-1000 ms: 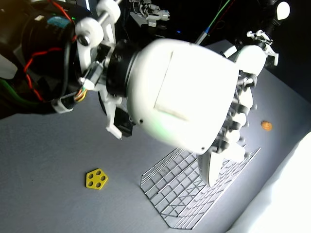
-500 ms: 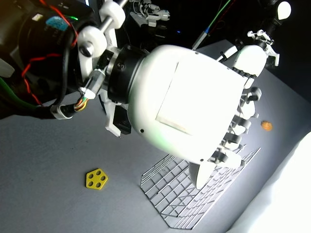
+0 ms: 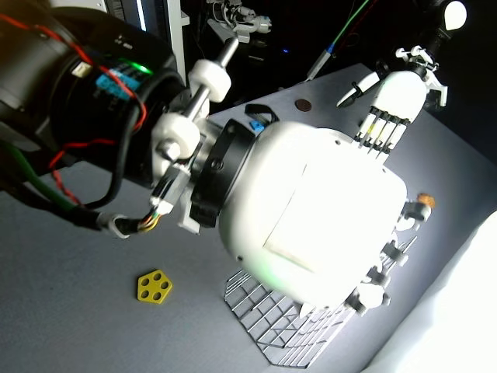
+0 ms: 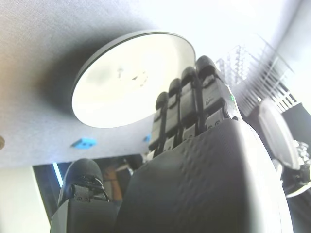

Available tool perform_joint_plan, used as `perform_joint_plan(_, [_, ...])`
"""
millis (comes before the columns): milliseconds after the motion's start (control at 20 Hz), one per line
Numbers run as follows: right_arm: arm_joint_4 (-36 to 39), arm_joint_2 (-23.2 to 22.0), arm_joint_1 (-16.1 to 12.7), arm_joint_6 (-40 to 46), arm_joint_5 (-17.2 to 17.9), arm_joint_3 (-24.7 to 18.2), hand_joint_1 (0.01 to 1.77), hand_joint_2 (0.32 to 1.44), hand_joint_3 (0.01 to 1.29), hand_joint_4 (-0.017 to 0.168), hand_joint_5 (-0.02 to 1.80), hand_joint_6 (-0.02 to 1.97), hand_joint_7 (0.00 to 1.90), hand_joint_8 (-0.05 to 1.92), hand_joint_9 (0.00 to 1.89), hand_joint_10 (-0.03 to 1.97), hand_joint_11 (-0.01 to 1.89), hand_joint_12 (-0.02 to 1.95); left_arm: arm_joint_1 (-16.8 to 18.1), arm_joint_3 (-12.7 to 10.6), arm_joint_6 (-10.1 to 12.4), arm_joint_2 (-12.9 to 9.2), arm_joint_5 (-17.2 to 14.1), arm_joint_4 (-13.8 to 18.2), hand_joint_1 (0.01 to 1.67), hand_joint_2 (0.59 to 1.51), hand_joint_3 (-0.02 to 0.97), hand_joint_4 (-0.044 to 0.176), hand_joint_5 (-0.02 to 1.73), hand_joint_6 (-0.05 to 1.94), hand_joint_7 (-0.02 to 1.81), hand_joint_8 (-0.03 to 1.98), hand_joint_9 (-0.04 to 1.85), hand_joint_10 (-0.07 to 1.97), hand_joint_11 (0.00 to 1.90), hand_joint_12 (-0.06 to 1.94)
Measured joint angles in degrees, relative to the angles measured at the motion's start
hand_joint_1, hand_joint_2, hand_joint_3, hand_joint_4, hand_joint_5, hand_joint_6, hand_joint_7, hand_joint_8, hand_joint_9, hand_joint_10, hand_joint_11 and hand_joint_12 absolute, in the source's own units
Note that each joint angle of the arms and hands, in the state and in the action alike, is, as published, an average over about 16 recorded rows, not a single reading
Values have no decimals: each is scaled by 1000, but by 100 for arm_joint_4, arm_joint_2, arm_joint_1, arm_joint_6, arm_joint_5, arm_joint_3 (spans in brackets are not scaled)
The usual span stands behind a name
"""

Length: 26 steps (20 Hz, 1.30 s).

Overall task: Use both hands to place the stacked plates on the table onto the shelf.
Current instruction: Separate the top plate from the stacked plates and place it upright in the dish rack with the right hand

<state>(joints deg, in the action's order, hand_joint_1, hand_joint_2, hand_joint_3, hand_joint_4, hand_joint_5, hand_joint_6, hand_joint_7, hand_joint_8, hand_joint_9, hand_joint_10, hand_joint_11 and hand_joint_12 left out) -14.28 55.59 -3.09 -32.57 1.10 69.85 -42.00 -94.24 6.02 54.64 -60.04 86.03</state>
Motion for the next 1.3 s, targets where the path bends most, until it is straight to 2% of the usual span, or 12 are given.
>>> perform_joint_plan(600, [-75,293,95,162,-297,376,1245,1080,12,0,859,1070,963,1029,936,653,603,1383,70,9,43,-27,-82,59,16,1097,21,7,67,21,86,1,79,3,14,219])
perform_joint_plan(1300, [-93,623,561,286,0,717,1216,1105,12,1,796,1145,912,1127,924,685,578,1359,-214,-15,5,-16,-44,92,16,1085,21,6,69,21,87,1,80,3,15,216])
